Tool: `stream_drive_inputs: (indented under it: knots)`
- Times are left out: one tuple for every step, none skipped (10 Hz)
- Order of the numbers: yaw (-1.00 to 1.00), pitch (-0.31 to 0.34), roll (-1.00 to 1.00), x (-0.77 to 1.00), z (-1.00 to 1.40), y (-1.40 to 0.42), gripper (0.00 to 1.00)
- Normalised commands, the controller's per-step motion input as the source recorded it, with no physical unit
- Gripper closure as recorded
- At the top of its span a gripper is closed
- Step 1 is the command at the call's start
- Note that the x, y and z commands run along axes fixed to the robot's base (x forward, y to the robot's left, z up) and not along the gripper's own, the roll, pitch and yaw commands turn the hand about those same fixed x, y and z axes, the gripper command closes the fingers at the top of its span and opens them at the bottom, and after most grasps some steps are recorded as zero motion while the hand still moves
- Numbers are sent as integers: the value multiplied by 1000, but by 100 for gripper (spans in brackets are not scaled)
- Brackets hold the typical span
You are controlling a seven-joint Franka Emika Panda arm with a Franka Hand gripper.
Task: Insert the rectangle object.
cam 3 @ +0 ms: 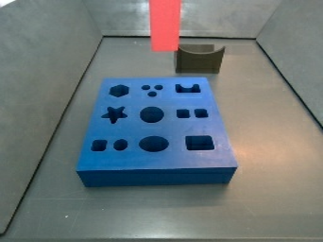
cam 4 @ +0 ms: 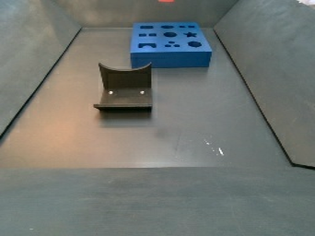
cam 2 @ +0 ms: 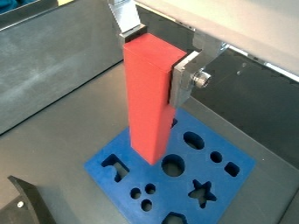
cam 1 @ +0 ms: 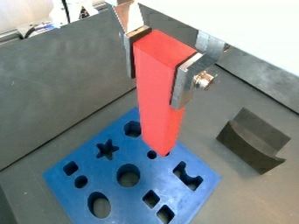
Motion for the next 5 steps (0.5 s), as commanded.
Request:
stream_drive_inputs:
  knots:
    - [0,0,0,-40,0,0,100]
    - [0,0,-6,0,0,0,100]
    - [0,-81,-160,140,-314,-177,100]
    - [0,24,-154,580,-251,-560,100]
    - [-89,1,-181,466,-114,-631,100]
